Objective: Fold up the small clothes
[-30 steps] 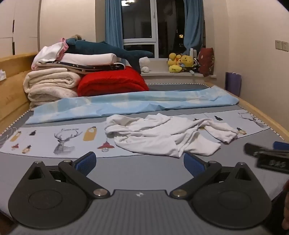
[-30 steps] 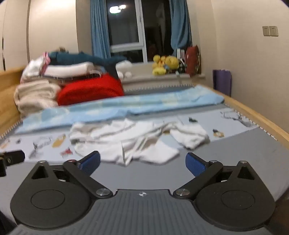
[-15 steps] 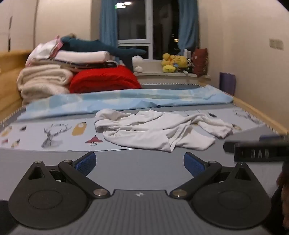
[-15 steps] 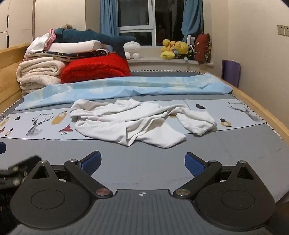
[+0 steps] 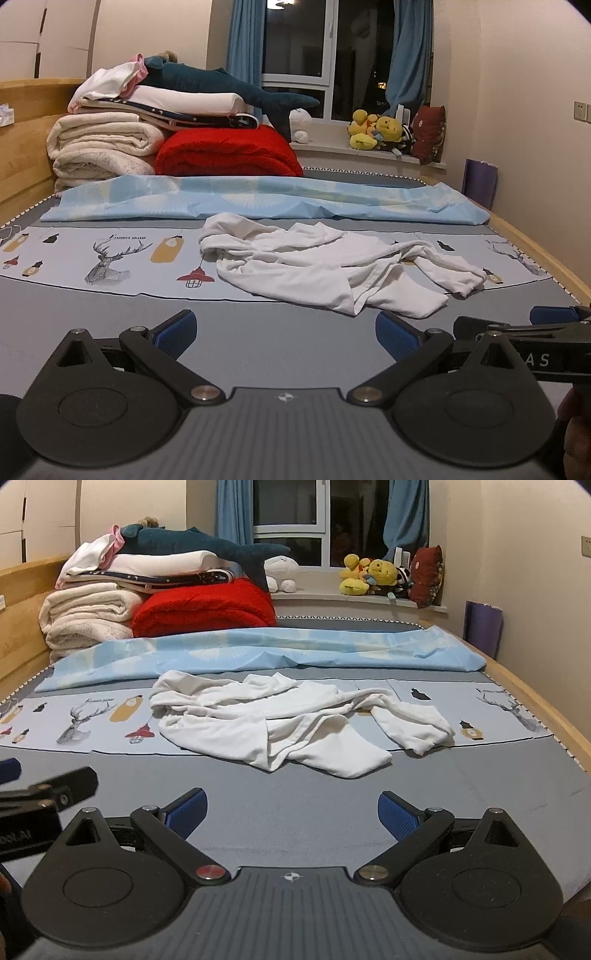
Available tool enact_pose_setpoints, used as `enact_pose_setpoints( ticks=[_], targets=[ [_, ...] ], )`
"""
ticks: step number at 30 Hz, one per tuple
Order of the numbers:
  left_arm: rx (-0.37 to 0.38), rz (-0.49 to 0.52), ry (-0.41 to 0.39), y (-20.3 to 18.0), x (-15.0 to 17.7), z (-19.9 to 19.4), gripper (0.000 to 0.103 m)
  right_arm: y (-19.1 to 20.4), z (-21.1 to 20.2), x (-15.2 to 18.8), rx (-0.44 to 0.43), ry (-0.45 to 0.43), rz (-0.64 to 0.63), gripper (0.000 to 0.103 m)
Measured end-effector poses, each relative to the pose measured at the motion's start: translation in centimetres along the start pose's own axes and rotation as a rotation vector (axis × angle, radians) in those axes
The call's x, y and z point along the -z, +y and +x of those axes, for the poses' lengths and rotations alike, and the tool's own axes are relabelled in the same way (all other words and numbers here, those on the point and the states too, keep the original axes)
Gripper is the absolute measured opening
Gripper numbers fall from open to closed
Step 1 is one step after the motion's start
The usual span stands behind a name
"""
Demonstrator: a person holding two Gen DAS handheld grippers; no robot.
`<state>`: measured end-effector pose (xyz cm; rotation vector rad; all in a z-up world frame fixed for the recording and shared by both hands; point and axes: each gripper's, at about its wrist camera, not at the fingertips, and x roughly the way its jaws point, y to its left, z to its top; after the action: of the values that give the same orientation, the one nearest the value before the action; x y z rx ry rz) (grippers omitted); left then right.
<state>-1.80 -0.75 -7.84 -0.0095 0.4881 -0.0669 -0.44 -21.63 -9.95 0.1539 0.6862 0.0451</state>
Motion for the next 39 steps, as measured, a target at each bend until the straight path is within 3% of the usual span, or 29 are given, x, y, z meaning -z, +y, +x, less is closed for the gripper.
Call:
enact_pose_setpoints(
  ticks=[39],
  targets=[
    [-0.018, 0.014, 0.000, -2.0, 0.3, 0.3, 0.103, 0.4, 0.1, -0.1, 0.012, -0.028, -0.026, 0.096]
  ],
)
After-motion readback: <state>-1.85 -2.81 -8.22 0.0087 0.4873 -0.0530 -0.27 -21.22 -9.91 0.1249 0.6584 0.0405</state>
